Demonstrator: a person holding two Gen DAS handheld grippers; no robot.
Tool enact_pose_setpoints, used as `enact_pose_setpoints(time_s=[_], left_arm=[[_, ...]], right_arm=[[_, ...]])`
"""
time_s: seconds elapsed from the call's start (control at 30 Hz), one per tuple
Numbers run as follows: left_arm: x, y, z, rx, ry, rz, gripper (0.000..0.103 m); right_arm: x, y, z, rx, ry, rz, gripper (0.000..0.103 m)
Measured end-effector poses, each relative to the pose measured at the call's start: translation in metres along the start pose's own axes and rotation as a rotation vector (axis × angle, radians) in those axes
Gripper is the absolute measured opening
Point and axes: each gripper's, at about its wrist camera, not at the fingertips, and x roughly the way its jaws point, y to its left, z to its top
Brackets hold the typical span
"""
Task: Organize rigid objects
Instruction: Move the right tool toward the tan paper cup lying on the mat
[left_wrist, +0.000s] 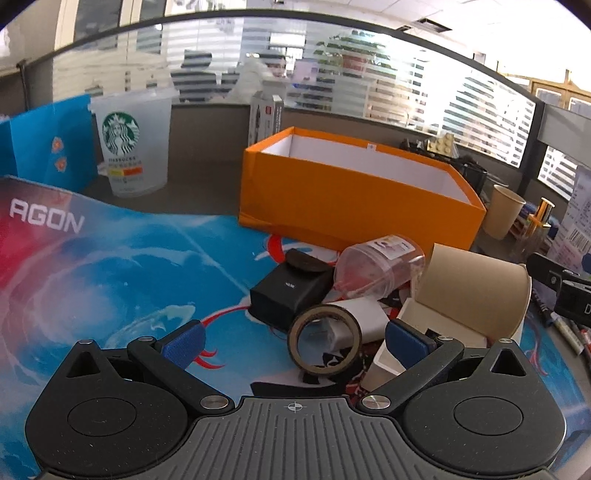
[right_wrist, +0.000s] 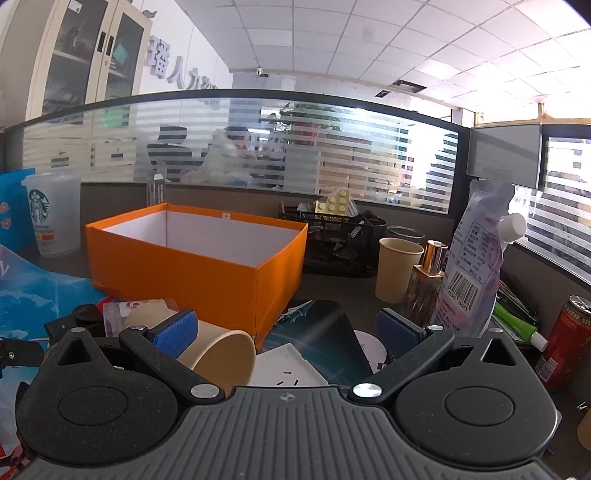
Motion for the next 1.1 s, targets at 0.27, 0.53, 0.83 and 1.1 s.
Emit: enact_pose_setpoints(time_s=[0.27,0.53,0.83,1.1], left_arm=[[-0.001,0.0,0.0,0.008,-0.001,-0.01,0.103],[0.001,0.004,-0.003,-0.01,0.007,-0.009,0.103],[0.0,0.007,-0.005,-0.016,0.002,-0.008,0.103],[0.003,0.007,-0.006,-0.013,0.011,-0.003,0.103]], right_arm=[[0.0,-0.002,-0.001,0.001,0.004,0.0,0.103],[0.001,0.004,-0.002,-0.021,0.005,0.012,0.103],[0.0,0.011,-0.004,-0.035,0.005,0.02,0.103],[0.001,0.014,-0.005,-0.044,0.006,0.021,0.103]])
